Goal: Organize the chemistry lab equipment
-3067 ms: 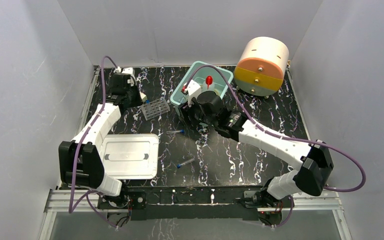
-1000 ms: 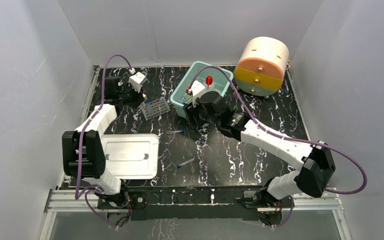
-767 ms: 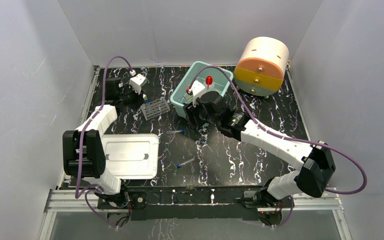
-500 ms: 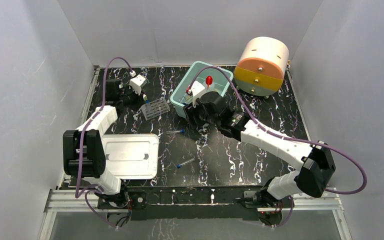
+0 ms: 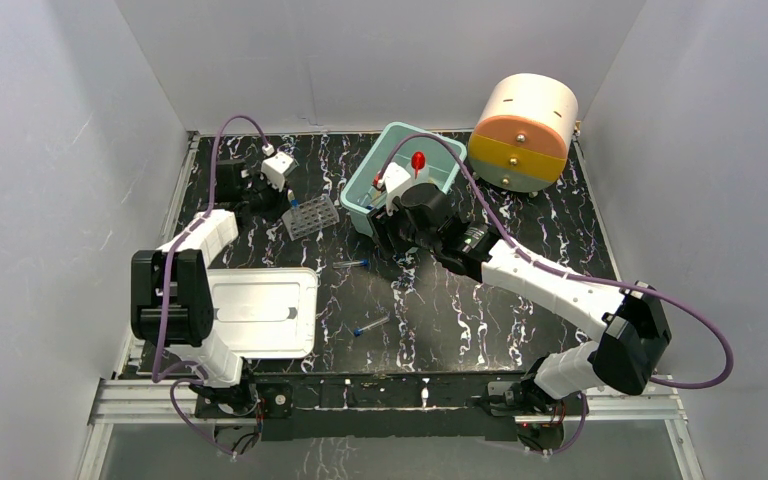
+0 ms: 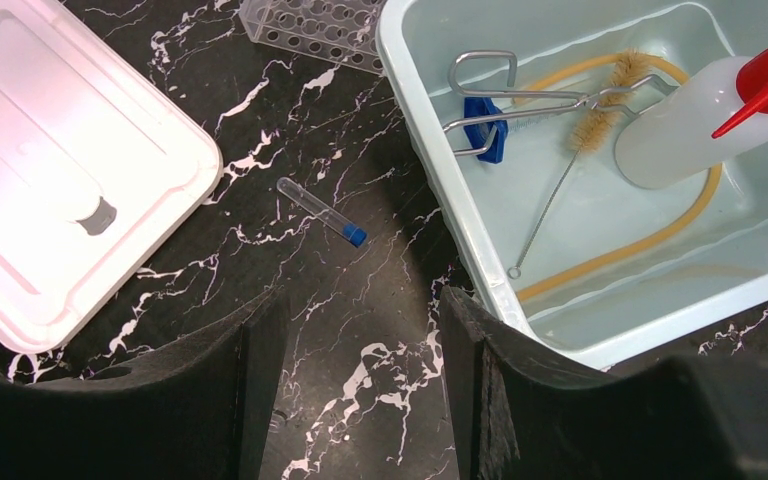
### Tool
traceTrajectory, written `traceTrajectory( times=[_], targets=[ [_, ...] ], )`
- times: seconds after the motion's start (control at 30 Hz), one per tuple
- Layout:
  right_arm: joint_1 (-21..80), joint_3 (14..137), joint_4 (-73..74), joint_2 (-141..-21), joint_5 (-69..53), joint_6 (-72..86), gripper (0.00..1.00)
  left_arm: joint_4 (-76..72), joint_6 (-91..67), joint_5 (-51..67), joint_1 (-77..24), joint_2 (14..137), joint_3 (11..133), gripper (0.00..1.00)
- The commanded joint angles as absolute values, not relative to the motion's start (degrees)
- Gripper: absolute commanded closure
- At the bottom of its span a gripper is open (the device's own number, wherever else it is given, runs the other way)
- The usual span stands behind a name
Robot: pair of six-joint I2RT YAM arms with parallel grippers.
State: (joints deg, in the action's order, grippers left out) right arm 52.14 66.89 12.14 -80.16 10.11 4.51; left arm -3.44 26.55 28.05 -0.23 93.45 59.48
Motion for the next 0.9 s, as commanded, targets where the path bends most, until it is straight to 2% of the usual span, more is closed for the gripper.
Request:
traceTrajectory(
  times=[0.0, 0.63, 0.87],
  targets=[
    [51.78, 67.50, 10.43, -78.49, 9.94, 4.39, 0.35, -5.27, 27.26, 29.21, -0.09, 94.17, 59.41, 0.95],
    [51.50, 67.00, 10.64, -78.45, 9.67, 4.57, 0.35, -2.58, 26.02, 27.71, -0.26, 96.15, 60.04, 0.90],
    [51.42, 67.05, 10.54, -78.66, 9.49, 4.57, 0.35, -1.58, 26.54, 27.30, -0.26, 96.26, 60.39, 0.81]
  ],
)
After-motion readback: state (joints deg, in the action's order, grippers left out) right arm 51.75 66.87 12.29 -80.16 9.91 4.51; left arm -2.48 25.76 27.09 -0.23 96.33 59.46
